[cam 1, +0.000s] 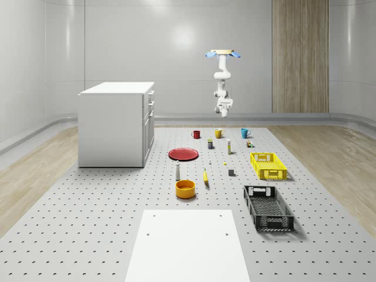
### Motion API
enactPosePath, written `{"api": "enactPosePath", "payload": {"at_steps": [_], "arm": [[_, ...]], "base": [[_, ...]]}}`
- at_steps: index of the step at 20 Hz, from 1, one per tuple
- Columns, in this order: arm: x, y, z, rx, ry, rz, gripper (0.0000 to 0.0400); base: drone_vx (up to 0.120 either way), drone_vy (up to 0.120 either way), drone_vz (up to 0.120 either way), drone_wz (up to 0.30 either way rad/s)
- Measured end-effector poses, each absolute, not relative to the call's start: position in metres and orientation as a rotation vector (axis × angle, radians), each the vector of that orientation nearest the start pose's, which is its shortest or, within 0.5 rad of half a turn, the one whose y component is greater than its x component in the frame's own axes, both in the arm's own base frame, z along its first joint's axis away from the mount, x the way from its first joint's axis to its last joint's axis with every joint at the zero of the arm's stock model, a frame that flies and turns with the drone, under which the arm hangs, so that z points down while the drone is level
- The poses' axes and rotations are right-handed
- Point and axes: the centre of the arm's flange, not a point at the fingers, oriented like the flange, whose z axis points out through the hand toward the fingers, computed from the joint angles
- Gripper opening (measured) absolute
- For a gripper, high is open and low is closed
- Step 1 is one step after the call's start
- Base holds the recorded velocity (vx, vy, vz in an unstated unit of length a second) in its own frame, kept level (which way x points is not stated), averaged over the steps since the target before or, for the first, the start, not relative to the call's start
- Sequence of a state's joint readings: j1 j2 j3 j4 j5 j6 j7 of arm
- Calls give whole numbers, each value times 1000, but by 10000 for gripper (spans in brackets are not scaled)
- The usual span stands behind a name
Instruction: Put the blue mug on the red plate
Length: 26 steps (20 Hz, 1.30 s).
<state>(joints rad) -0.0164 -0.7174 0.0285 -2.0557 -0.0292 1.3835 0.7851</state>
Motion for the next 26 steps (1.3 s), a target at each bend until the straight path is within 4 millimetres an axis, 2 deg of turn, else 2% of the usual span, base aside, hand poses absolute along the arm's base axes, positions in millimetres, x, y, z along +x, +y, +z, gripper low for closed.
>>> {"api": "enactPosePath", "payload": {"at_steps": [6,11,14,17,19,21,23,24,26], "arm": [[301,13,690,-2992,1241,-155,400],[301,30,687,-3129,1299,-280,400],[301,47,679,-3279,1363,-434,400],[302,71,661,-3496,1457,-709,400],[302,87,639,-3668,1533,-1006,400],[303,97,609,-3825,1606,-1436,400],[304,97,574,-3895,1647,-2027,400],[305,93,558,-3869,1645,-2381,400],[306,78,531,-3648,1570,-3160,400]], "base": [[120,120,0,0],[120,120,0,0],[120,120,0,0],[120,0,0,0],[120,0,0,0],[120,0,-100,0],[120,0,-120,0],[120,0,-120,0],[120,0,-100,0]]}}
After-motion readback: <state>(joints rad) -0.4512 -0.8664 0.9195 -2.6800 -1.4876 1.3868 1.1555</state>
